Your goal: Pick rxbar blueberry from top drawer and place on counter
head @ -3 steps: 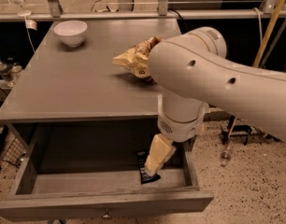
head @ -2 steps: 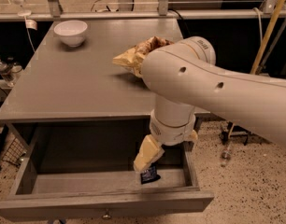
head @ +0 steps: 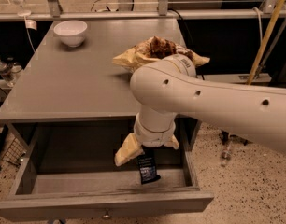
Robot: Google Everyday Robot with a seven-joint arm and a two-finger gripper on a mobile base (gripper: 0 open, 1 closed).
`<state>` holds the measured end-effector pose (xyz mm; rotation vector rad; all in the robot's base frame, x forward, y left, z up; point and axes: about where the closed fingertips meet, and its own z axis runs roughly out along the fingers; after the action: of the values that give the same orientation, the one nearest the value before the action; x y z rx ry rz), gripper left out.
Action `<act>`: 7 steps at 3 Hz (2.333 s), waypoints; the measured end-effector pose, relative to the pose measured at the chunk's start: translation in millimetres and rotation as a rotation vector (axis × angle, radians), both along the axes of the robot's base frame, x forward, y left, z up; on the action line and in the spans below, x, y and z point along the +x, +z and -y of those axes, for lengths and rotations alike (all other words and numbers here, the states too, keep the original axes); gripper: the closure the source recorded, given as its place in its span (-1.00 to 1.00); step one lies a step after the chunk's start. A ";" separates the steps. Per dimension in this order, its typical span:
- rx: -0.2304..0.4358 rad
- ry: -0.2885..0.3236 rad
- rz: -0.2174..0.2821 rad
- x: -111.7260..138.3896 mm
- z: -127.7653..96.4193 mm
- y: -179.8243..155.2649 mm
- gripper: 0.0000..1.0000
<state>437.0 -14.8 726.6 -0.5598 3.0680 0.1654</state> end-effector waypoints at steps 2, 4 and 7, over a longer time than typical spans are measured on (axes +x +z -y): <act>0.001 -0.007 0.024 9.6 -23.3 -30.6 -1.00; 0.021 -0.054 -0.001 24.6 -50.3 -87.0 -1.00; 0.012 -0.223 0.141 28.9 -33.4 -86.5 -1.00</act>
Offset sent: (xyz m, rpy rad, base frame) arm 0.0223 0.0492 -0.0641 -0.0164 -0.0578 -0.0042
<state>465.9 18.6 640.1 -0.2147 2.9606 0.1335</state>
